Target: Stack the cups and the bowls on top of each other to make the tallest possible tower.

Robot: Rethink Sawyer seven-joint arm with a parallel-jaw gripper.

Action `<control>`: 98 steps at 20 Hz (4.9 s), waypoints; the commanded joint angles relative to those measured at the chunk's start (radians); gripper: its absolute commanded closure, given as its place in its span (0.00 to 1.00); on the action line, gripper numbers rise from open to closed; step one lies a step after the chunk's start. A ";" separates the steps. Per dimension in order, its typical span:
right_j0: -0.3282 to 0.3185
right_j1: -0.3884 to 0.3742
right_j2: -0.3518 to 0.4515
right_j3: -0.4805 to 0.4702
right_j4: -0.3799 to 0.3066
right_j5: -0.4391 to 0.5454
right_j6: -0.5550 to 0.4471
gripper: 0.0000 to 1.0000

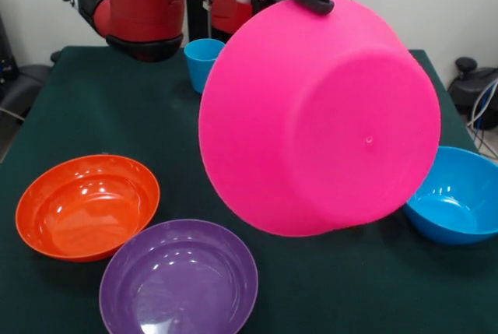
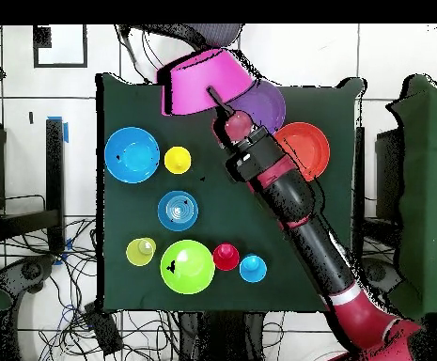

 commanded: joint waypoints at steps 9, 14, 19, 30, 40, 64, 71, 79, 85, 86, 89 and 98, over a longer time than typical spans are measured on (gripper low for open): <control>-0.046 -0.063 -0.089 0.110 -0.026 0.075 0.022 1.00; -0.054 -0.053 -0.122 0.109 -0.028 0.099 -0.005 1.00; -0.070 -0.016 -0.140 0.094 -0.030 0.126 -0.043 1.00; -0.138 0.089 -0.181 0.058 -0.043 0.237 -0.157 1.00; -0.192 0.187 -0.211 0.047 -0.085 0.280 -0.230 1.00; -0.311 0.385 -0.292 -0.062 -0.132 0.443 -0.442 1.00; -0.325 0.381 -0.312 -0.075 -0.137 0.453 -0.448 1.00; -0.331 0.337 -0.319 -0.081 -0.136 0.464 -0.425 1.00; -0.334 0.306 -0.330 -0.092 -0.127 0.493 -0.431 1.00; -0.336 0.309 -0.332 -0.092 -0.125 0.496 -0.436 1.00; -0.342 0.309 -0.336 -0.096 -0.125 0.505 -0.444 1.00; -0.358 0.322 -0.353 -0.128 -0.116 0.553 -0.488 1.00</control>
